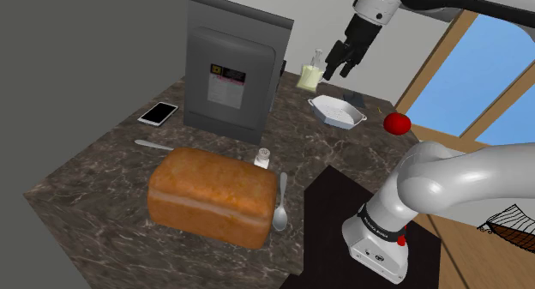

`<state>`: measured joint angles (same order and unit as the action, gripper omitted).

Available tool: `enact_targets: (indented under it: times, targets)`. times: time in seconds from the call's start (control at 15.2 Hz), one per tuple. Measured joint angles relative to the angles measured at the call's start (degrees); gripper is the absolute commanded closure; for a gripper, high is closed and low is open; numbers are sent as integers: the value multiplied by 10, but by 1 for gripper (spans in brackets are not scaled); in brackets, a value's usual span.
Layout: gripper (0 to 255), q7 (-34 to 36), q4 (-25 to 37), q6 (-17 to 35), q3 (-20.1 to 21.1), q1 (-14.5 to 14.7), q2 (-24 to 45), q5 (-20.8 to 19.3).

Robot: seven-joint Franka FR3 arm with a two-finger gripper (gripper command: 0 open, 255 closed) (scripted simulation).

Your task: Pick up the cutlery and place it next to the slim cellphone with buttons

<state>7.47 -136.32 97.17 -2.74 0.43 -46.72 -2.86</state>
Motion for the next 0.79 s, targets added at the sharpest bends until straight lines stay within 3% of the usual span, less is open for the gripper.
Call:
enact_targets:
  times: [0.2, 0.79]
  targets:
    - [0, 24, -27, 5, 7, -4, -17, 10]
    - [0, 213, -184, 61, 88, -13, -95, 112]
